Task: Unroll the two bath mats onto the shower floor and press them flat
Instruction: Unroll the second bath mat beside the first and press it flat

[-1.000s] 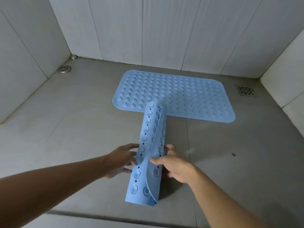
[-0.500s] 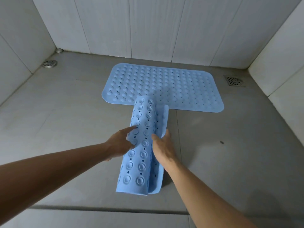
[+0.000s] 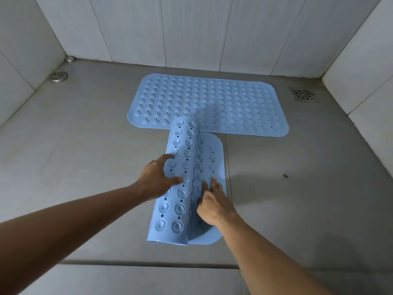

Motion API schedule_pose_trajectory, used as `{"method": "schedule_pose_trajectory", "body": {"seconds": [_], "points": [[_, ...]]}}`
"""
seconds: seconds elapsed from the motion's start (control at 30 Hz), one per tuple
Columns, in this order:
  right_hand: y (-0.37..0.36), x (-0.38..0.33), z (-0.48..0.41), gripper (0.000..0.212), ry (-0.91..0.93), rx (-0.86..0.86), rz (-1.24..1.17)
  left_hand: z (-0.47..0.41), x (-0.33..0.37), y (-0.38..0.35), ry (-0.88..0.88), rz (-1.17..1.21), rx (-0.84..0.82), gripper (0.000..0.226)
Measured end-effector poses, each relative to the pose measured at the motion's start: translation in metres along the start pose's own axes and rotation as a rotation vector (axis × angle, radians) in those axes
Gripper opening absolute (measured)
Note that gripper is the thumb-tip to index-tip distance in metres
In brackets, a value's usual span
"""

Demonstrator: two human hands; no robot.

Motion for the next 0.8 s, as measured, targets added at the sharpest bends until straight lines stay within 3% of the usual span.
{"method": "schedule_pose_trajectory", "body": {"seconds": [0.17,0.4,0.53,0.7,0.8], "points": [[0.001,0.018,0.004,0.08,0.004,-0.016,0.06,0.003,0.015,-0.014,-0.023,-0.064,-0.049,0.083],[0.018,0.065,0.025,0.081,-0.034,-0.048,0.088,-0.001,0.02,-0.045,-0.025,-0.1,-0.104,0.083],[0.024,0.066,0.026,0.078,-0.069,-0.075,0.106,0.01,0.033,-0.042,-0.084,-0.218,-0.031,0.084],[0.025,0.045,0.011,0.075,-0.047,0.08,0.06,0.016,0.039,-0.043,-0.165,-0.415,0.063,0.064],[0.008,0.052,0.011,0.083,-0.035,0.033,0.012,0.017,0.032,-0.043,-0.099,-0.363,0.109,0.058]]}}
Point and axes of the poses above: each hand's wrist, its own z-axis away from the middle knuckle, its own y-axis out of the back of the hand, x = y × z, the point moved 8 cm from there along -z, towards the middle knuckle, and after that the axes turned 15 degrees about y, right-handed, at the moved point
